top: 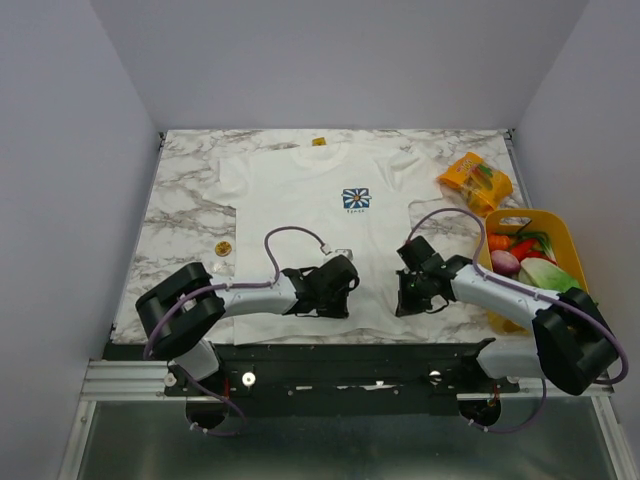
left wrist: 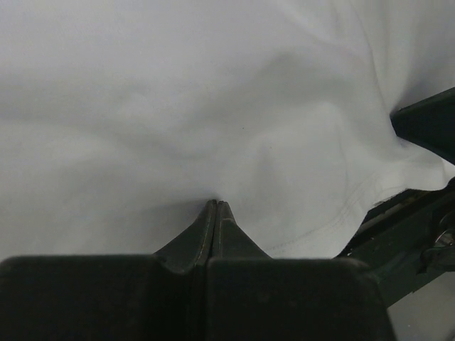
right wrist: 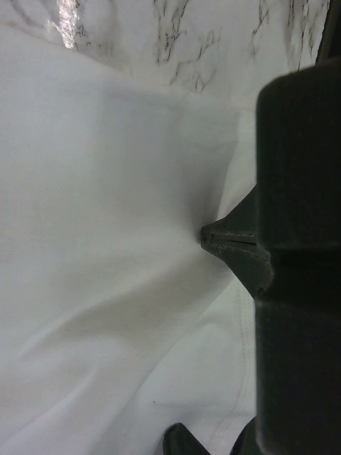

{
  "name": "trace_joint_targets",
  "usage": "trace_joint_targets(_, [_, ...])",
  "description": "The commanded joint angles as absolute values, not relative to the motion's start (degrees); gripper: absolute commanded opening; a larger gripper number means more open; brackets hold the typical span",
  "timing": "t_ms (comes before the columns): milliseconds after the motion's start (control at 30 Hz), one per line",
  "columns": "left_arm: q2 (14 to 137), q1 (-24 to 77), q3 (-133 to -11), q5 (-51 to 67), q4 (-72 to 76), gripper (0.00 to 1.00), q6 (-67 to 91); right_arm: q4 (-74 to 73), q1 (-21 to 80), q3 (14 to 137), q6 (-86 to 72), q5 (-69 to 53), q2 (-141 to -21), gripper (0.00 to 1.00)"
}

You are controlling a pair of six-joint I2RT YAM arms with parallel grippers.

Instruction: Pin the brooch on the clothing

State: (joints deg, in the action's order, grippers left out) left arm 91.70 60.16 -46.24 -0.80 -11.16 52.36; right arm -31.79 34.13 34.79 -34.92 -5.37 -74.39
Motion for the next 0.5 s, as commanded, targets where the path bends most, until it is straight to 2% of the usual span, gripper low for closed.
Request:
trace_joint_targets(0, [90.45,61.52,-42.8,-0.88,-15.28,0.0,53.17,-37.26,35.95,34.8,-36.21,-1.93,-75.15,0.01])
trace_joint_targets(467, [84.64,65.48,-40.59,-5.17,-22.23,0.0,56.08,-45.17,37.26,37.79,-36.74,-0.44,-70.67,0.0])
